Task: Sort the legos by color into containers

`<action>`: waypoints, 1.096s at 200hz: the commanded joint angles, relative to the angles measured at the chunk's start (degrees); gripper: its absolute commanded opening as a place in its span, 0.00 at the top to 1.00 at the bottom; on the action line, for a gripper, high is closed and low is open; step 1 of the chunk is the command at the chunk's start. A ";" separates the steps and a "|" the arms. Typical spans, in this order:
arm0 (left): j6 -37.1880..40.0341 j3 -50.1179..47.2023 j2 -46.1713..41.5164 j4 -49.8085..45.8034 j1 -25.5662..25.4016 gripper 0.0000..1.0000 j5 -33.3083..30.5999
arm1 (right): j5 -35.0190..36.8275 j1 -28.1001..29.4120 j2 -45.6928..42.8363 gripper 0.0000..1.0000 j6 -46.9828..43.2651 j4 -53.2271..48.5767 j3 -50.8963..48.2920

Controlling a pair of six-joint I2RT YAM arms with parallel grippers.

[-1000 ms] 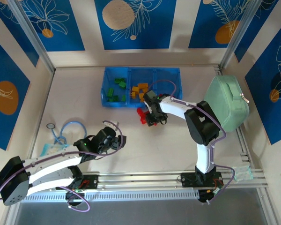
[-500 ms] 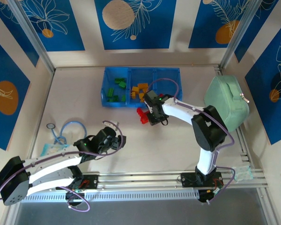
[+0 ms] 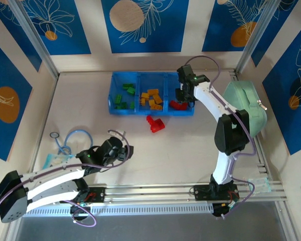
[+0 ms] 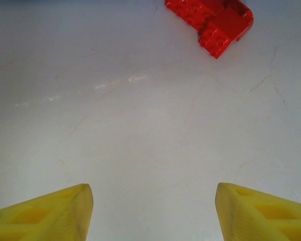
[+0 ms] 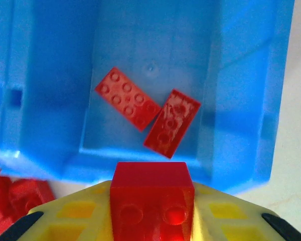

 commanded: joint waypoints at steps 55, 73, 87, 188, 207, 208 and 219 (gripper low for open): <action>-0.42 0.35 -5.28 -4.91 -1.08 0.34 -1.22 | 1.21 2.67 -1.92 0.30 3.32 -2.22 1.58; 0.96 1.86 -3.38 -3.58 -1.09 0.34 0.31 | 1.04 3.68 -6.86 0.31 4.09 -0.17 -3.01; 1.64 3.68 -0.45 -2.10 -1.05 0.33 1.43 | 0.20 4.34 -11.04 0.31 5.38 1.55 -7.27; 0.62 25.09 29.39 4.24 7.33 0.29 11.70 | -5.26 9.85 -31.27 0.33 13.00 10.08 -35.71; 0.20 30.62 35.45 4.09 9.17 0.29 13.55 | -6.05 10.04 -33.94 0.34 14.55 10.93 -39.40; 0.10 30.85 35.84 4.08 9.23 0.29 13.64 | -6.11 10.04 -34.09 0.34 14.62 11.01 -39.62; -0.33 33.92 39.44 3.38 10.32 0.30 14.58 | -6.50 10.04 -35.68 0.34 15.33 11.67 -41.47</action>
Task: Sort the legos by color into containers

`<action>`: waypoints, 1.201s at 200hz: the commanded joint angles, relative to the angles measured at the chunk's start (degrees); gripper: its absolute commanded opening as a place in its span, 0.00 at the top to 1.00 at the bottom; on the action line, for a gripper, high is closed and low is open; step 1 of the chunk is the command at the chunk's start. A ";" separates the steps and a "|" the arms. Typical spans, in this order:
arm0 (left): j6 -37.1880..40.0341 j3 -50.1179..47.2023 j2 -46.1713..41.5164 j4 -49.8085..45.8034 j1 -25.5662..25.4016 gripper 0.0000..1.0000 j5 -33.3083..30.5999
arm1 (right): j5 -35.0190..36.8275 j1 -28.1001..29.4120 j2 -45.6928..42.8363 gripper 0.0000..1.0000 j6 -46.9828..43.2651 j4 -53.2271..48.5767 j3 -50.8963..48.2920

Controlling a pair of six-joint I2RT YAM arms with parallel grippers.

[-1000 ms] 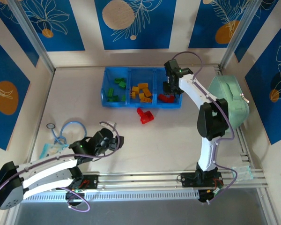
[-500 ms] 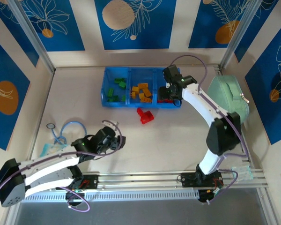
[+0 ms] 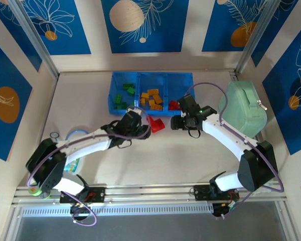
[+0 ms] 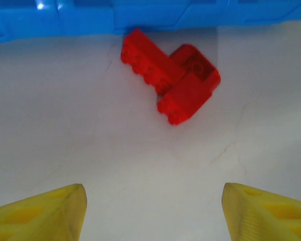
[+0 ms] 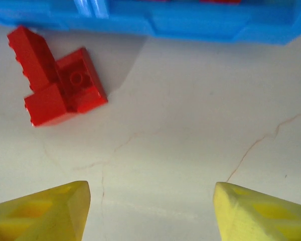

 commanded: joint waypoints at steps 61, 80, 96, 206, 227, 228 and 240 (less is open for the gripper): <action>-1.43 18.18 19.04 -3.86 3.68 0.40 0.73 | -1.67 -0.51 -11.03 0.36 4.83 1.92 -8.32; -1.84 21.85 22.80 -5.44 3.78 0.42 0.71 | -1.83 -0.95 -13.03 0.36 5.11 1.99 -9.81; -2.39 23.65 24.96 -5.86 3.75 0.43 0.28 | -2.22 -1.51 -14.35 0.37 5.19 2.33 -11.20; -3.62 26.44 31.34 -7.74 3.93 0.55 -2.88 | -3.09 -2.01 -17.60 0.39 5.41 2.22 -13.28; -4.15 24.09 29.91 -6.99 3.80 0.64 -3.14 | -3.08 -1.88 -18.55 0.40 5.78 2.08 -13.64; -4.18 23.94 29.81 -6.91 3.78 0.64 -3.19 | -3.06 -1.86 -18.59 0.40 5.79 2.08 -13.65; -4.54 22.11 28.43 -6.56 3.74 0.69 -3.61 | -3.22 -1.68 -18.82 0.40 6.13 2.27 -13.91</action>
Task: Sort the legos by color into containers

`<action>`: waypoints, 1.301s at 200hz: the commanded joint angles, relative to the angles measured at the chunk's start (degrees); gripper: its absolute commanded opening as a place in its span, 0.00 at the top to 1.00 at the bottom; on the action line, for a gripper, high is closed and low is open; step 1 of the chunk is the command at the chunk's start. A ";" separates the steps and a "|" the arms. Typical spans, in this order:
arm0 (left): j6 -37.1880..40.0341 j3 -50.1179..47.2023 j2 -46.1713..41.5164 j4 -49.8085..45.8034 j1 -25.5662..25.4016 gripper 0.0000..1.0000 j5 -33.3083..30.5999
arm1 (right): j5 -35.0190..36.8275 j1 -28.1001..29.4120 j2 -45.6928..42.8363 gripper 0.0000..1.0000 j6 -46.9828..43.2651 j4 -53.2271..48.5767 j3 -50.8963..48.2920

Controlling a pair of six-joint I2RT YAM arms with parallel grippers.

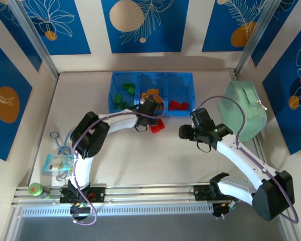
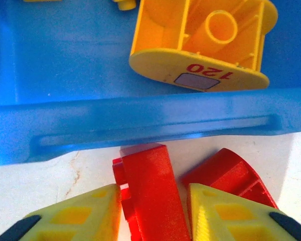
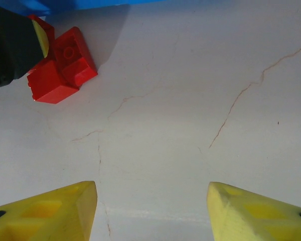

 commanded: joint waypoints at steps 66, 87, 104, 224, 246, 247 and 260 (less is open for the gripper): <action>1.93 -8.98 -14.82 1.26 -1.63 0.78 -1.92 | 0.21 1.54 -1.93 0.42 3.78 -0.58 -1.44; 6.10 -5.01 -15.67 2.13 -1.57 0.77 1.42 | 1.02 0.95 -1.53 0.44 5.12 -2.19 -1.44; 9.36 2.85 -12.53 -1.39 -1.62 0.77 4.83 | 0.46 0.09 -0.49 0.46 5.72 -3.82 -1.09; 13.98 47.78 16.16 -15.63 -1.26 0.75 11.28 | -3.38 0.61 -4.50 0.46 8.45 -3.74 -4.41; 14.27 54.73 19.89 -19.01 -1.06 0.57 10.60 | -3.62 0.44 -2.99 0.46 7.34 -4.63 -2.21; 14.23 55.00 19.99 -19.23 -0.96 0.55 10.61 | -3.66 0.44 -2.90 0.46 7.26 -4.67 -2.09; 14.22 57.01 20.03 -21.01 -0.90 0.29 11.13 | -3.45 0.35 -1.91 0.46 6.56 -5.55 -0.55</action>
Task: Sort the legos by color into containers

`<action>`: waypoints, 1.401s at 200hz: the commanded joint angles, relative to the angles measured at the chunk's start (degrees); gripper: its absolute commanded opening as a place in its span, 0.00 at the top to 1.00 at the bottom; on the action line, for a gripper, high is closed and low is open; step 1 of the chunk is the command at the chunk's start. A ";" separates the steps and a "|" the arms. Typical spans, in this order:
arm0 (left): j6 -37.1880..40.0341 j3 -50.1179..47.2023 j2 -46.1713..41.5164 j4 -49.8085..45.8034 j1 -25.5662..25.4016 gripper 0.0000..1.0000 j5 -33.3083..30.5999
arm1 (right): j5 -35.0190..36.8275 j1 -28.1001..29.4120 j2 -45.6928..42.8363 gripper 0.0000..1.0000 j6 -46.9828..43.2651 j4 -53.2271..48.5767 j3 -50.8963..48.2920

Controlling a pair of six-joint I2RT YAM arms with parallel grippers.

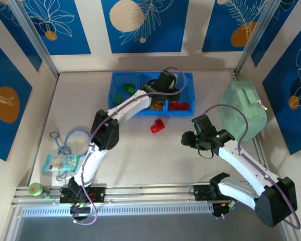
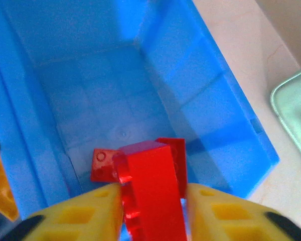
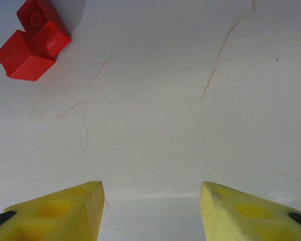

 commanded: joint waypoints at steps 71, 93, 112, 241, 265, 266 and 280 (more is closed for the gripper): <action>3.49 -27.26 -28.63 7.19 -2.58 0.23 -3.33 | -3.89 -0.67 7.29 0.33 -9.18 -2.22 11.75; 1.03 -49.66 -42.72 19.05 -4.16 0.23 -4.23 | -4.83 1.09 11.38 0.31 -11.77 -2.02 14.67; -1.56 -64.13 -52.06 21.76 -5.65 0.23 -5.86 | -4.49 3.33 15.44 0.30 -14.03 -1.52 17.23; -7.87 -96.20 -86.57 10.35 -15.62 0.23 -21.88 | -2.40 10.48 42.53 0.28 -16.67 -5.60 37.08; -11.95 -98.12 -88.14 9.15 -15.81 0.24 -22.91 | -1.69 10.90 46.67 0.25 -17.82 -6.48 39.61; -12.08 -98.16 -88.12 9.05 -15.84 0.24 -23.05 | -1.52 10.95 46.80 0.24 -17.80 -6.48 39.63; -15.89 -98.61 -88.38 6.62 -16.66 0.25 -26.40 | -0.91 10.99 48.37 0.22 -18.33 -6.49 40.43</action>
